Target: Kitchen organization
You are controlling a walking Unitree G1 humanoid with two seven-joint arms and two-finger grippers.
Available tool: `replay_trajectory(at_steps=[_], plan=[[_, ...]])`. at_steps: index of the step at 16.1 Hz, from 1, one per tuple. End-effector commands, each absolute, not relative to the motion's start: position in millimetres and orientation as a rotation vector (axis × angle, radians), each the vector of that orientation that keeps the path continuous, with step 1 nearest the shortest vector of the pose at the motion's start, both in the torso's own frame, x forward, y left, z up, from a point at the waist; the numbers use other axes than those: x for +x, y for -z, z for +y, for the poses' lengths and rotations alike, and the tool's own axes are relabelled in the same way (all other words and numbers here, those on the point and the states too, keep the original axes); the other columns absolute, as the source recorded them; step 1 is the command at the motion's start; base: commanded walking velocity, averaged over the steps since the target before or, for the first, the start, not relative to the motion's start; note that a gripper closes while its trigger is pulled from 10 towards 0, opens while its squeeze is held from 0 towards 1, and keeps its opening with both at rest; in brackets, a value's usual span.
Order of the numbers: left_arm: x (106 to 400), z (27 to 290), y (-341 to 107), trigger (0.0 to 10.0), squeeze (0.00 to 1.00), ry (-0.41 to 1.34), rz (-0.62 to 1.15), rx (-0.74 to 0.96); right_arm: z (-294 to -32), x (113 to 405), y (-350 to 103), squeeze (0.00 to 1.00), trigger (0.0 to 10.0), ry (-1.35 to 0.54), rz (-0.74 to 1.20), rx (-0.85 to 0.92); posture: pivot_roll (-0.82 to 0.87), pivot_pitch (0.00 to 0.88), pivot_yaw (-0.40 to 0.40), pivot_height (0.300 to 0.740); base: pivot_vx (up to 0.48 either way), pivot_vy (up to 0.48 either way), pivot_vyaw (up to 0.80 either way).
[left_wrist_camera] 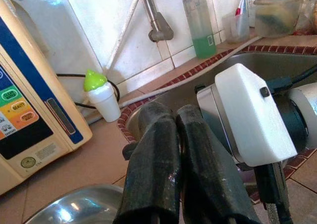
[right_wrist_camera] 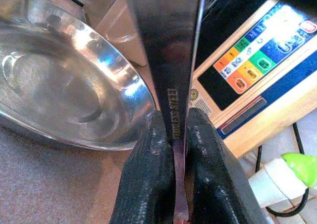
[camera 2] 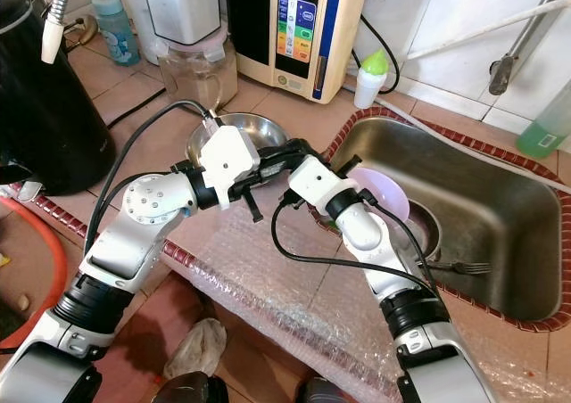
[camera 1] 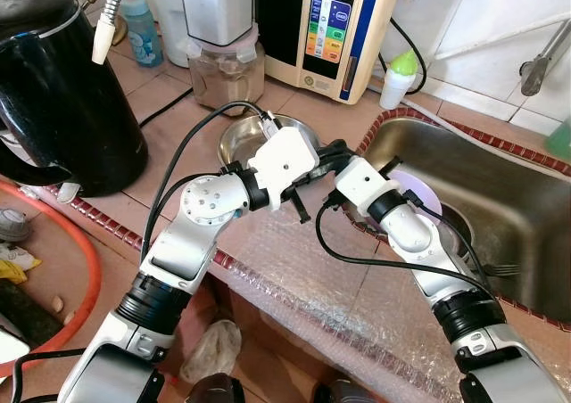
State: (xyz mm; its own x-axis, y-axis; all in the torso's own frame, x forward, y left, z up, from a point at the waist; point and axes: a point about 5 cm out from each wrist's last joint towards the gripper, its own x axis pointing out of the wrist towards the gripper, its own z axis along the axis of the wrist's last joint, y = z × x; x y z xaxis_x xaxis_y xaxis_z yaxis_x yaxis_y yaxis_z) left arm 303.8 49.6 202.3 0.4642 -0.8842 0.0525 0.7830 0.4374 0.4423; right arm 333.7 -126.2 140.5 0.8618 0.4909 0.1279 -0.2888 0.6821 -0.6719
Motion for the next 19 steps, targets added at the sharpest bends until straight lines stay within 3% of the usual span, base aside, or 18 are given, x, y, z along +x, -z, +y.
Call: replay_trajectory(at_steps=[1, 2, 3, 10, 15, 19], plan=[[300, 51, -205, 3.3, 0.00, 1.077, -0.312, 0.408, -146, 343, -152, 0.00, 0.0, -0.327, -0.315, -0.664, 0.03, 0.039, 0.001, 0.740, 0.000, 0.000, 0.00], [300, 51, -205, 9.8, 0.07, 1.078, -0.310, 0.406, -147, 343, -153, 0.00, 0.0, -0.319, -0.318, -0.666, 0.03, 0.040, 0.002, 0.740, 0.000, 0.000, 0.00], [299, 53, -204, 10.0, 1.00, 1.071, -0.311, 0.395, -151, 345, -156, 0.00, 0.0, -0.294, -0.323, -0.670, 0.03, 0.039, 0.003, 0.740, 0.000, 0.000, 0.00], [285, 71, -190, 10.0, 1.00, 1.008, -0.282, 0.353, -182, 353, -162, 0.00, 0.0, -0.146, -0.290, -0.726, 0.02, 0.043, 0.012, 0.740, 0.000, 0.000, 0.00], [276, 69, -174, 10.0, 1.00, 1.009, -0.203, 0.240, -224, 361, -132, 0.00, 0.0, 0.035, 0.024, -0.649, 0.03, 0.038, 0.012, 0.740, 0.000, 0.000, 0.00], [277, 64, -172, 10.0, 1.00, 0.995, -0.187, 0.193, -254, 348, -96, 0.00, 0.0, 0.167, 0.273, -0.465, 0.02, 0.033, 0.016, 0.740, 0.000, 0.000, 0.00]])
